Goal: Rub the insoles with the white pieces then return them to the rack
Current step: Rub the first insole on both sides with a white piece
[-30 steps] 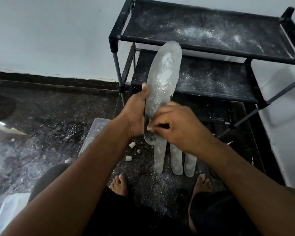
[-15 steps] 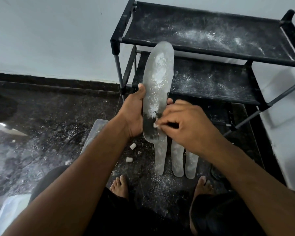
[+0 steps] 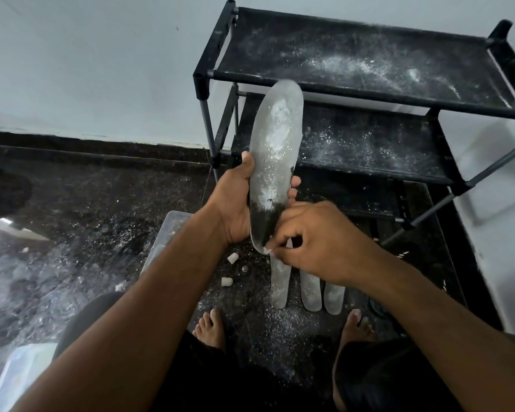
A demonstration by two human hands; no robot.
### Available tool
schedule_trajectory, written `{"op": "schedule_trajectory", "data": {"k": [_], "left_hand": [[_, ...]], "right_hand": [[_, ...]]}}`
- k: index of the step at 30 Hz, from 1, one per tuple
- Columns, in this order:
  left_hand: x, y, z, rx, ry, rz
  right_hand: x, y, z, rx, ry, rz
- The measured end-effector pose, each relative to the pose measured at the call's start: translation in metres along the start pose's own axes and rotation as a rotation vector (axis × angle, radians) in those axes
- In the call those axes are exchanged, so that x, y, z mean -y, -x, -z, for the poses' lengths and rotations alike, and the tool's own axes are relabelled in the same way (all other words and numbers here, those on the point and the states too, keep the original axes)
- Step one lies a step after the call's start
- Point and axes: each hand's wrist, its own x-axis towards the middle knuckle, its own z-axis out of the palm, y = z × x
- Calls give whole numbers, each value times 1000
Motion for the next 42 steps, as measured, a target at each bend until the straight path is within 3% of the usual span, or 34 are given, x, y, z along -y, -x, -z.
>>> {"op": "schedule_trajectory", "data": {"k": [3,5,8,10,13,19,23,28,32,37,42], "left_hand": [[-1,-1,1,-1,16,-18],[-3,0,1,11,15,-16],[-2,0,2,-4,8,-13],[-2,0,0,-8,18,-28],[-1,2,-4,-8,25,-31],[-3,5,-4,-10,9,-27],[0,5,-8,-29,11,-14],[0,4,-4,-8,6,-4],[0,4,-7,-18,-5,-29],[0,2,-3,1,-23,-5],[0,2,-5,4,6,-24]], "right_hand": [[-4,1,6,-154,64,-13],[-5,-1,7,-130,178,-31],[1,1,0,-11,-31,-3],[4,1,0,-92,-194,6],[1,-4,0,-262,-149,16],[2,-2,-3,-3,-45,64],[0,-5,1,-181,59,54],[3,-3,1,22,-33,86],[4,-4,5,-157,-101,65],[5,-3,0,114,61,28],[7,-4,7,-119,-8,62]]}}
